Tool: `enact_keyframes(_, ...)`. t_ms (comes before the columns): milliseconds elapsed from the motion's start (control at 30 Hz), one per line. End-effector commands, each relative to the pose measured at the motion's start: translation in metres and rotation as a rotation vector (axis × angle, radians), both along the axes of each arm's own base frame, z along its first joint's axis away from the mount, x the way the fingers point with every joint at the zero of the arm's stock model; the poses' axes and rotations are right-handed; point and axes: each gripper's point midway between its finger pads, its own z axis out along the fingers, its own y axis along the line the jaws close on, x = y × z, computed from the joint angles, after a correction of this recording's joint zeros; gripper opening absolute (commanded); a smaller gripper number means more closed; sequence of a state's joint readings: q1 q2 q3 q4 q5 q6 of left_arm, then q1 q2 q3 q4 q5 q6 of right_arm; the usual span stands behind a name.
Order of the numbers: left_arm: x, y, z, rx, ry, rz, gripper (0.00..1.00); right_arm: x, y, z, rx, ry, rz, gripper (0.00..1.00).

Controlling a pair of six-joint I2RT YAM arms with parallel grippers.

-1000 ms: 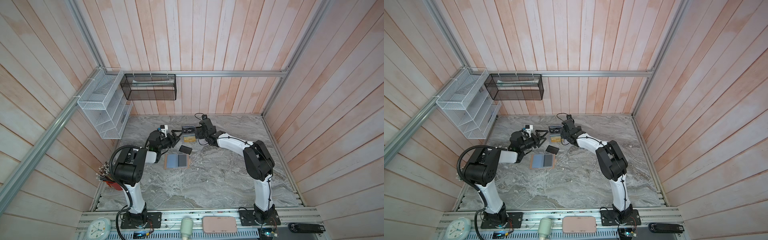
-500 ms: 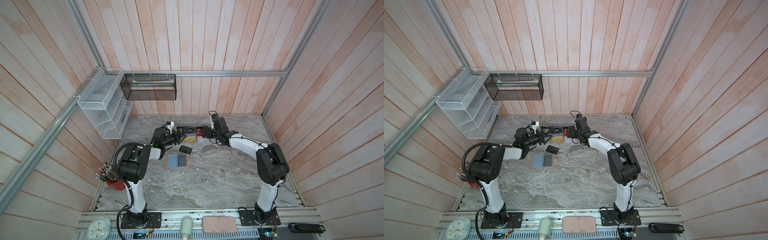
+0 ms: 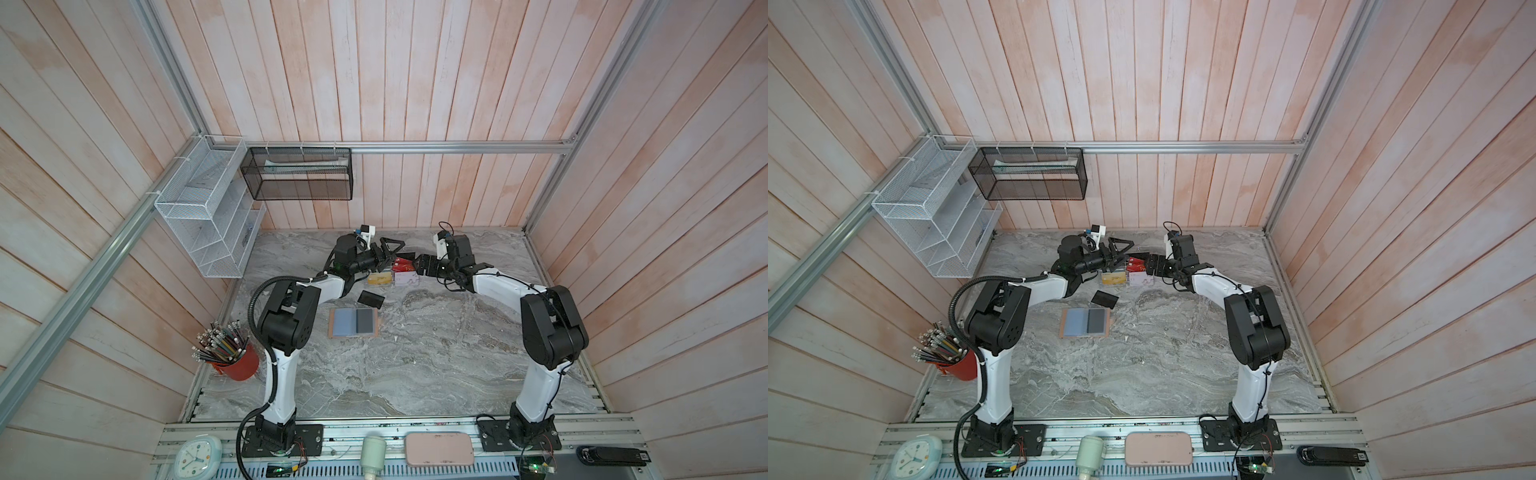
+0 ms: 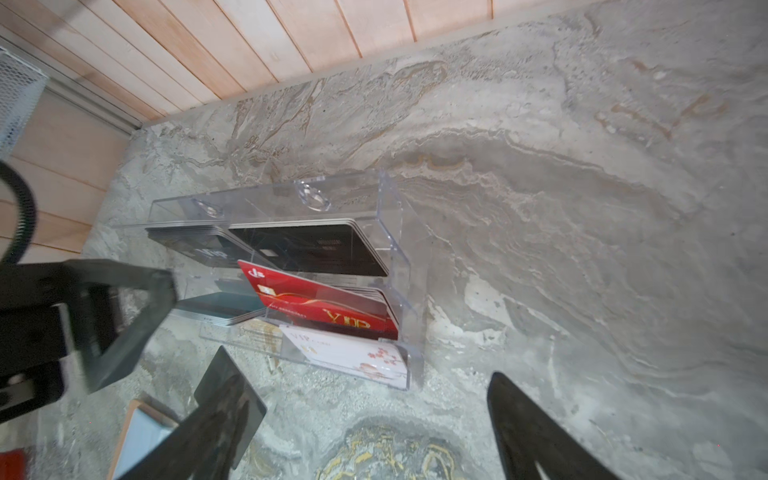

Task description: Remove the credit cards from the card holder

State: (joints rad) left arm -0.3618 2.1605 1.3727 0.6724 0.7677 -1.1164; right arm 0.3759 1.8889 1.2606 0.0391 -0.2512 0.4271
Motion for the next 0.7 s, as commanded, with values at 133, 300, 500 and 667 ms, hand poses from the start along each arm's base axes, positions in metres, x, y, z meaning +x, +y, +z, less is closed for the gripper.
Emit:
enact_keyframes(133, 0.014, 0.000, -0.028, 0.112, -0.011, 0.049, 1.00, -0.004, 0.011, 0.012, 0.090, -0.025, 0.062, 0.90)
enact_keyframes(300, 0.017, 0.004, -0.033, 0.163, -0.026, 0.072, 1.00, 0.000, 0.010, 0.006, 0.104, -0.019, 0.054, 0.90)
enact_keyframes(500, 0.019, 0.008, -0.035, 0.218, -0.047, 0.093, 1.00, 0.005, 0.012, -0.001, 0.111, -0.004, 0.049, 0.89)
enact_keyframes(667, 0.023, 0.007, -0.038, 0.222, -0.050, 0.101, 1.00, 0.005, 0.013, -0.002, 0.122, -0.004, 0.048, 0.89)
